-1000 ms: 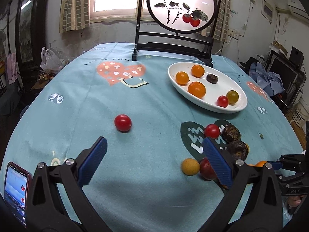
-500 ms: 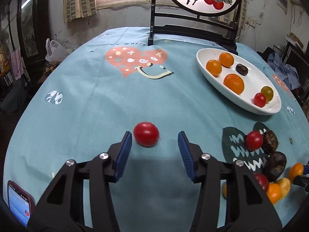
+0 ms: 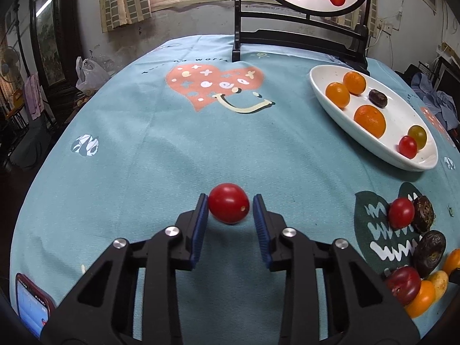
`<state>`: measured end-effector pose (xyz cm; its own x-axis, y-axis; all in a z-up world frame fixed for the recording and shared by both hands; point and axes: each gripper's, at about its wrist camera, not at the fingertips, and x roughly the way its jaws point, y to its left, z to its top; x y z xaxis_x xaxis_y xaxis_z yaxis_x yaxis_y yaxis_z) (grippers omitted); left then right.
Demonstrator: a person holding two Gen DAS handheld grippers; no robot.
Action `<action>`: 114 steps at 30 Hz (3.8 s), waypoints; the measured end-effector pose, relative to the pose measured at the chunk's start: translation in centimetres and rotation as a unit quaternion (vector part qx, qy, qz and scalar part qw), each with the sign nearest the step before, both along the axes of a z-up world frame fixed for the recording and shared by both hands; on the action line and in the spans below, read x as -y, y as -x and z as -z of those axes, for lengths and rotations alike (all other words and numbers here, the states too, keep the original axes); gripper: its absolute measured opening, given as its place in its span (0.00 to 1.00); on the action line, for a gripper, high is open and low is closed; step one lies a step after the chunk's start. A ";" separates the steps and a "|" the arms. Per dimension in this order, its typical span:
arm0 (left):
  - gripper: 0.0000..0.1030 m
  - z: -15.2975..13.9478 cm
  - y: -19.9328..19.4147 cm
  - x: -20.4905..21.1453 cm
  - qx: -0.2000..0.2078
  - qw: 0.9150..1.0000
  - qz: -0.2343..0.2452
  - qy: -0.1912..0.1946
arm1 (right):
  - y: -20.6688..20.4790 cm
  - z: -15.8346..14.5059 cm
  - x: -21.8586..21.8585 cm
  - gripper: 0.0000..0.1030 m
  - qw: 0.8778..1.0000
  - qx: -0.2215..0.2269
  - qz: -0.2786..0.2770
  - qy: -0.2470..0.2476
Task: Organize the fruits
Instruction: 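Grasp the yellow-orange fruit with the right gripper while the left gripper grasps a red tomato, then carry both fruits to the white plate, release, and pull both grippers back, then grasp the large yellow fruit with the right gripper while the left gripper grasps an orange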
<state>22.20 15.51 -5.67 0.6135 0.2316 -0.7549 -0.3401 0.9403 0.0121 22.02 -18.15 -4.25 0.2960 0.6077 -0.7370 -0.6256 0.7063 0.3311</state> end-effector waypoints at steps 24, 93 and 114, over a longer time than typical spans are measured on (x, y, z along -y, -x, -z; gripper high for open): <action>0.27 -6.5 -4.0 9.3 0.101 0.984 0.136 0.048 | -6.3 -5.2 -2.5 0.37 0.987 0.107 0.090 -0.082; 0.98 -3.6 4.0 5.5 0.049 0.997 0.052 0.029 | 2.4 -0.2 -5.9 0.52 0.996 0.043 -0.067 0.035; 0.98 -4.7 6.9 11.5 0.090 0.965 0.246 0.035 | -1.4 -0.2 -1.8 0.36 0.998 -0.027 0.036 -0.039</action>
